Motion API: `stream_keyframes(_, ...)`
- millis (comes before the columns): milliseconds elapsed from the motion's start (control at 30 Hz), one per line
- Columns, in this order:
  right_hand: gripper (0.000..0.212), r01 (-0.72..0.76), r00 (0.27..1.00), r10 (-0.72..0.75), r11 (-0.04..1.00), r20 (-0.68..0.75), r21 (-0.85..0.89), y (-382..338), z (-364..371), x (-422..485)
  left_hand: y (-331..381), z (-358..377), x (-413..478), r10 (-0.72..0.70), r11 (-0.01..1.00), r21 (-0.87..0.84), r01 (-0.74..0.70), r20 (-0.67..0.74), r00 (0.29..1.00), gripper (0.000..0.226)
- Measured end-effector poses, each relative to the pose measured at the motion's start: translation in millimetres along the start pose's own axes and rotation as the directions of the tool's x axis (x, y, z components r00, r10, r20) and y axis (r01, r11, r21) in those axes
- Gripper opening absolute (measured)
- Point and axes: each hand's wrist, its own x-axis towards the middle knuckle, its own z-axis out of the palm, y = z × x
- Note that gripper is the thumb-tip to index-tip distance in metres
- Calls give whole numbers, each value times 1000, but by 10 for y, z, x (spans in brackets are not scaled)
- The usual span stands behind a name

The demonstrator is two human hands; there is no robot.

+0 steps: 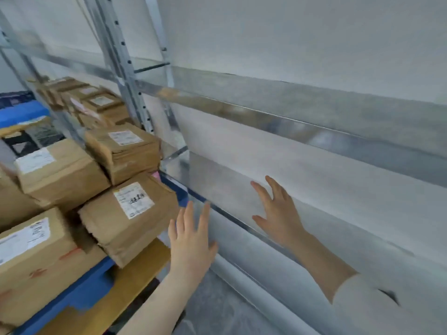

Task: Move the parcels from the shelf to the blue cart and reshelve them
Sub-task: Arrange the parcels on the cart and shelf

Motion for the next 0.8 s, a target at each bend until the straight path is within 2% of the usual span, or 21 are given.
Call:
stream_keyframes(100, 84, -146, 988, 143, 988, -63, -58, 417, -335, -673, 718, 133, -120, 180, 983, -39, -178, 68, 981, 89)
stream_keyframes(200, 85, -335, 938, 322, 936, -128, -103, 895, -657, -1524, 1576, 282, -382, 378, 925, -80, -371, 104, 920, 92)
stream_keyframes(300, 85, -533, 842, 508, 835, -179, -136, 1352, -998, -2514, 2397, 353, -818, 558, 828, -164, -536, 150, 816, 92)
stream_keyframes(400, 86, -696, 716, 656, 697, -239, -175, 1722, -1322, -3515, 3028, 323, -1312, 699, 713, -231, -662, 155, 699, 92)
stream_keyframes(500, 86, -806, 591, 755, 561, -284, -187, 1979, -1604, -4414, 3486, 277, -1631, 777, 624, -276, -731, 129, 616, 92)
stream_keyframes(600, 86, -872, 489, 814, 450, -314, -192, 2181, -1835, -5163, 3967, 266, -1849, 800, 600, -242, -763, 142, 583, 92)
stream_keyframes(800, 88, -931, 364, 858, 318, -363, -181, 2752, -2351, -6444, 5240, 303, -2677, 855, 518, -296, -802, 156, 494, 93)
